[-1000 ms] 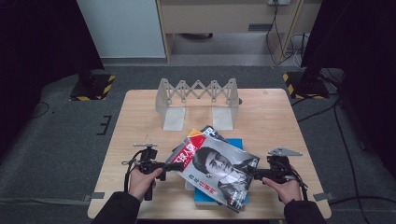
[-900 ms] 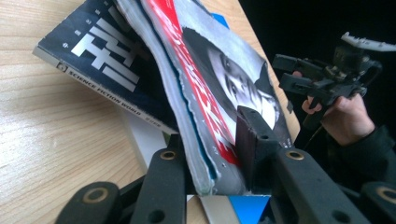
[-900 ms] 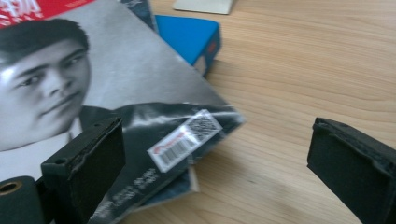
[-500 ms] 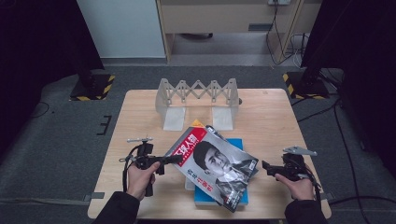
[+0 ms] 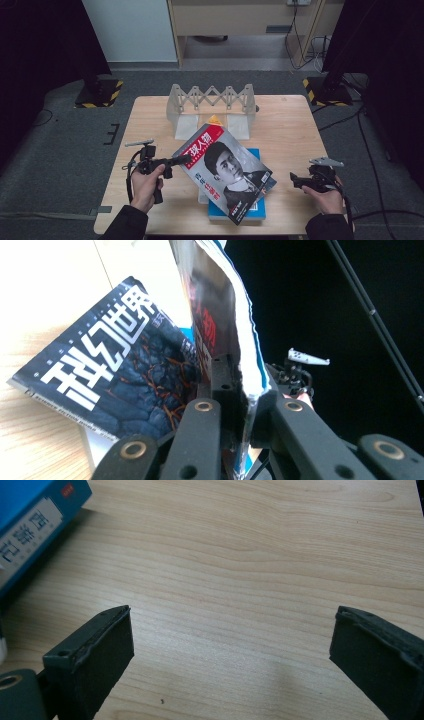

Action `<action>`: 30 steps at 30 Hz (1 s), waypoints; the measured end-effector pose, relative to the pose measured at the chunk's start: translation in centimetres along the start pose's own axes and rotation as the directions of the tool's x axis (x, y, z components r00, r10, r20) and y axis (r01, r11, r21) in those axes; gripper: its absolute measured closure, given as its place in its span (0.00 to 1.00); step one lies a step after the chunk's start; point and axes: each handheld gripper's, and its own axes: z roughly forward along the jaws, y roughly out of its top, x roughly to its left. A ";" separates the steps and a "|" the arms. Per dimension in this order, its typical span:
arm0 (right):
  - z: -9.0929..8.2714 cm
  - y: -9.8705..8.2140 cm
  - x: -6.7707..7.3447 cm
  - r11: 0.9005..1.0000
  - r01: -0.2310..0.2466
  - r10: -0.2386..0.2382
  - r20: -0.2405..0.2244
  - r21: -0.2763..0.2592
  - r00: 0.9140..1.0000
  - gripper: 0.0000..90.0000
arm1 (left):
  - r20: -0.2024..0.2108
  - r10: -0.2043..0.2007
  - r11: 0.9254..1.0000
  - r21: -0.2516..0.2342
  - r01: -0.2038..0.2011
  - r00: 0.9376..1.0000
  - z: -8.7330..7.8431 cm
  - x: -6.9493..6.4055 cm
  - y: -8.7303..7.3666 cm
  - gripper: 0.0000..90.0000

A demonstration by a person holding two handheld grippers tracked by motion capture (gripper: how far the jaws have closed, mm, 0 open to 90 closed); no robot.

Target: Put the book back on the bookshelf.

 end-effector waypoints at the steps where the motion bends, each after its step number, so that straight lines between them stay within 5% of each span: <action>1: 0.0 0.0 0.0 1.000 0.000 0.000 0.000 0.000 1.000 0.05 | 0.001 -0.003 1.000 -0.003 0.003 1.000 0.0 -0.1 0.2 0.94; 7: 0.5 -0.3 -0.2 0.999 0.031 -0.031 0.007 0.025 0.999 0.05 | 0.008 0.001 0.999 -0.047 -0.001 1.000 -0.3 -0.9 1.5 0.95; 9: 0.5 -0.3 -0.2 0.999 0.031 -0.031 0.008 0.026 0.999 0.05 | 0.053 -0.019 0.997 -0.067 0.022 0.998 -0.4 -1.2 1.9 0.95; 17: 0.7 -0.4 -0.3 0.999 0.034 -0.034 0.012 0.031 0.999 0.05 | 0.053 0.033 0.991 -0.128 -0.026 0.998 -1.3 -2.6 3.7 0.95; 30: 0.9 -0.4 -0.4 0.998 0.054 -0.054 0.017 0.039 0.998 0.05 | -0.049 0.160 0.965 -0.201 -0.167 0.986 -2.9 -6.4 7.6 0.95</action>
